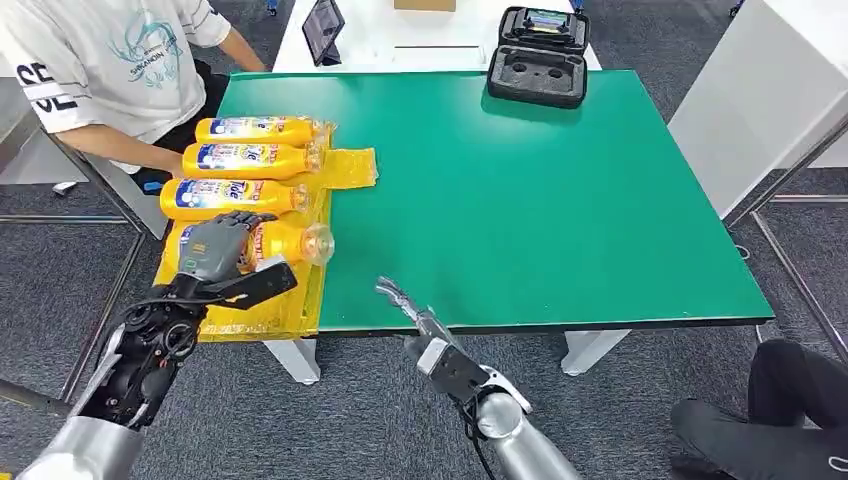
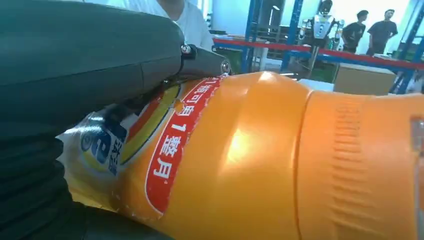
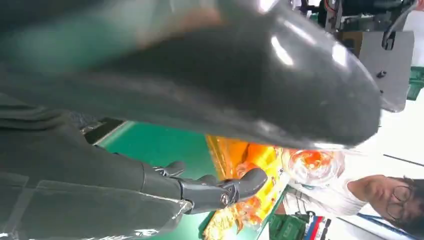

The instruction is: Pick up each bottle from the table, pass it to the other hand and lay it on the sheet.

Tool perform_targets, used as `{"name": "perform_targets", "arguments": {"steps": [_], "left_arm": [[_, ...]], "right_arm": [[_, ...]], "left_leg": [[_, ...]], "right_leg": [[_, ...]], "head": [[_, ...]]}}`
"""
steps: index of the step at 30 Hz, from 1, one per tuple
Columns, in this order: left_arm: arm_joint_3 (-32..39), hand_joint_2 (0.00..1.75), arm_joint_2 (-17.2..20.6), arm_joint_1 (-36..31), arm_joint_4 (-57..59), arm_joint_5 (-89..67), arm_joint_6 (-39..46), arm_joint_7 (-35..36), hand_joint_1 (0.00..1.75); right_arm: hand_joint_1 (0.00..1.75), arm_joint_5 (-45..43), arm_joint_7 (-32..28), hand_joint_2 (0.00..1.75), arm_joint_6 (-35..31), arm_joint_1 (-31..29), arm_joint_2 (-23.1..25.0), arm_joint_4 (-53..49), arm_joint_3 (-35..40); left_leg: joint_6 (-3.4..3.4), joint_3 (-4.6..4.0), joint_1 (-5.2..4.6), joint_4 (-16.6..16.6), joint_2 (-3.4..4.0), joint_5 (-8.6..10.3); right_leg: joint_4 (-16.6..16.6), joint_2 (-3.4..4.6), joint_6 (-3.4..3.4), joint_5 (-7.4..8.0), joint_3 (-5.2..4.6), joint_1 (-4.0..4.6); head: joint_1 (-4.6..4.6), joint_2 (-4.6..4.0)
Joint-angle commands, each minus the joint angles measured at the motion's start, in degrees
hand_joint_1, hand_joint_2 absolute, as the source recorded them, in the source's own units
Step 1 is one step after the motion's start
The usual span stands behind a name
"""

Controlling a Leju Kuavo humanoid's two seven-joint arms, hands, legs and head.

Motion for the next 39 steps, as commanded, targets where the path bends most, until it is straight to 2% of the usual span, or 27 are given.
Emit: {"name": "perform_targets", "arguments": {"steps": [1, 6, 11, 27, 39], "left_arm": [[-5.14, 1.75, -0.45, -6.13, 7.54, -1.18, -2.46, 1.3, 1.75], [-8.67, 1.75, -0.55, -11.33, 14.76, -5.27, -6.97, 5.8, 1.75], [-8.56, 1.75, 0.14, -13.15, 19.1, -8.08, -6.75, 8.04, 1.75], [-3.94, 1.75, 0.06, -14.45, 26.49, -8.68, -5.77, 9.35, 1.75], [-3.63, 1.75, 0.28, -14.57, 27.3, -8.53, -6.1, 9.2, 1.75]], "right_arm": [[0.0, 0.57, 0.89, 0.0, 0.17, -0.27, 0.11, 0.94, -0.83], [0.0, 1.81, 1.24, 0.0, 0.53, -0.94, 0.95, 2.43, -0.15], [0.0, 1.92, 1.33, 0.0, 1.06, -1.6, 1.18, 3.95, 0.33], [0.0, 1.19, 1.23, 0.0, 1.39, -2.29, 1.43, 6.24, 1.35], [0.0, 1.06, 1.21, 0.0, 1.33, -2.02, 1.31, 6.56, 1.54]], "left_leg": [[-0.1, 0.12, 0.08, 0.01, -0.16, -0.03], [-0.11, 0.13, 0.12, 0.02, -0.21, -0.02], [-0.11, 0.13, 0.09, 0.0, -0.05, -0.04], [-0.07, 0.03, 0.07, 0.02, 0.0, -0.02], [-0.07, 0.03, 0.08, 0.01, 0.0, -0.02]], "right_leg": [[-0.02, -0.17, -0.09, -0.07, 0.21, 0.08], [-0.04, -0.23, -0.1, -0.07, 0.25, 0.11], [-0.03, -0.07, -0.1, -0.04, 0.19, 0.09], [0.0, 0.0, -0.06, -0.01, 0.09, 0.06], [-0.01, 0.0, -0.06, -0.01, 0.1, 0.07]], "head": [[-0.02, 0.0], [0.0, 0.0], [-0.02, 0.0], [0.0, 0.0], [0.0, 0.0]]}}
